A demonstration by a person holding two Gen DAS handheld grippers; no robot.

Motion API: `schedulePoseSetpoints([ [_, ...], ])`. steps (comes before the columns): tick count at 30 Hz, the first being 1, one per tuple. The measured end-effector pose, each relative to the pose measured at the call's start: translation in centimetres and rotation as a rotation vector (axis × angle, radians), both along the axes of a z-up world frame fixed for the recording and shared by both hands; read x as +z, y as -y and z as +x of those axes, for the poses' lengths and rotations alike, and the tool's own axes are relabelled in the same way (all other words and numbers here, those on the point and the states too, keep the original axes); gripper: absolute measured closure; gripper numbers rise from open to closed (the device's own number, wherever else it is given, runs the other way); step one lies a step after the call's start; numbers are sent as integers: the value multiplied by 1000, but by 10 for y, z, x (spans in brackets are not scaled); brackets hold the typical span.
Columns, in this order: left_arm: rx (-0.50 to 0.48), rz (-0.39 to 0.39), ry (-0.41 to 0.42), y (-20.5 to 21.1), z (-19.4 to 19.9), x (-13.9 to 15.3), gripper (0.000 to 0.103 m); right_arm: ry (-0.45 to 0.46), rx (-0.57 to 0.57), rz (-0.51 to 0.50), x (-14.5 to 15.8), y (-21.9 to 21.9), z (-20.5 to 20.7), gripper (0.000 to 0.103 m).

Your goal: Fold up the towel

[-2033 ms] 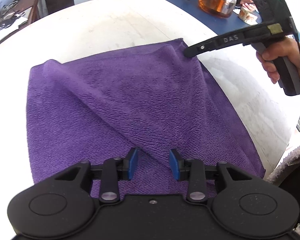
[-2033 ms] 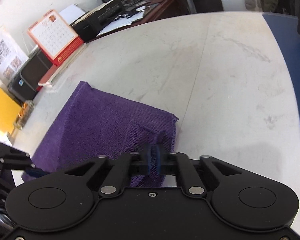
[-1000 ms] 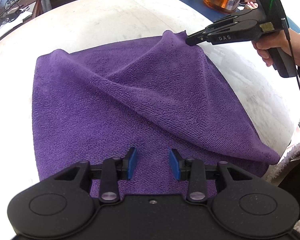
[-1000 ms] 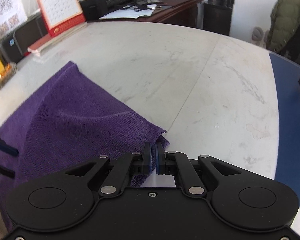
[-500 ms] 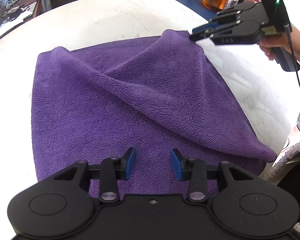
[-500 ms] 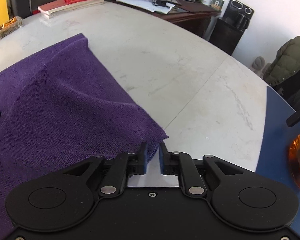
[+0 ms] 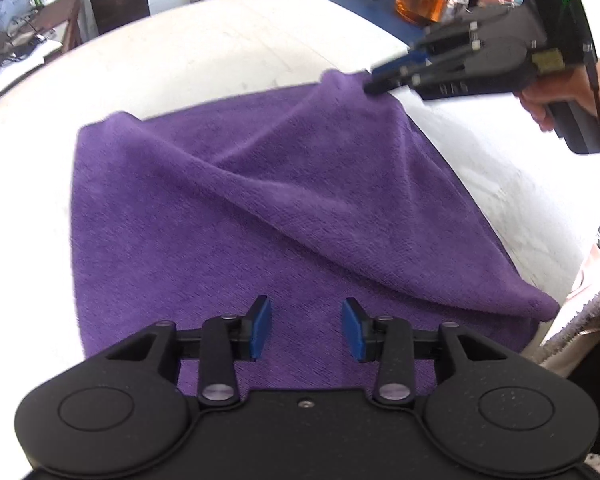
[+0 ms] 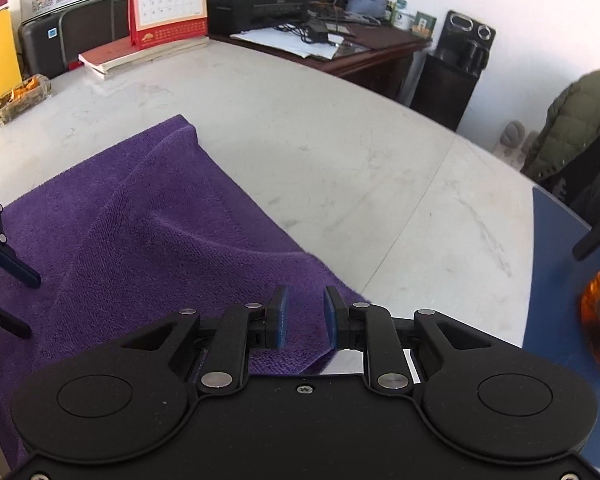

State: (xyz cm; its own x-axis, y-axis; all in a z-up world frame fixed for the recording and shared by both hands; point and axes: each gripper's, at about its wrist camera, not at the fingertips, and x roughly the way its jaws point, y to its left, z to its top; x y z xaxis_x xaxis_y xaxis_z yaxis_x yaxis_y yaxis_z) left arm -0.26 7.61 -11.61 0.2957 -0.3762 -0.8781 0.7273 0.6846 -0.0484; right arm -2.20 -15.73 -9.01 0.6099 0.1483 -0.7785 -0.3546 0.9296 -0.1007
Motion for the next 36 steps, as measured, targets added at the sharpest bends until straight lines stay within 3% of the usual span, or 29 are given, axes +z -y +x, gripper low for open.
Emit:
schedulePoseSetpoints([
  [4, 3, 29, 24, 0, 13, -5, 66, -60, 9, -10, -18, -2, 6, 84],
  [11, -42, 88, 5, -13, 10, -3, 64, -84, -2, -3, -19, 1, 11, 76],
  [29, 75, 154, -48, -84, -10, 5, 61, -100, 64, -43, -17, 5, 22, 64],
  [36, 92, 207, -24, -85, -12, 13, 62, -93, 71, -29, -18, 6, 22, 64],
])
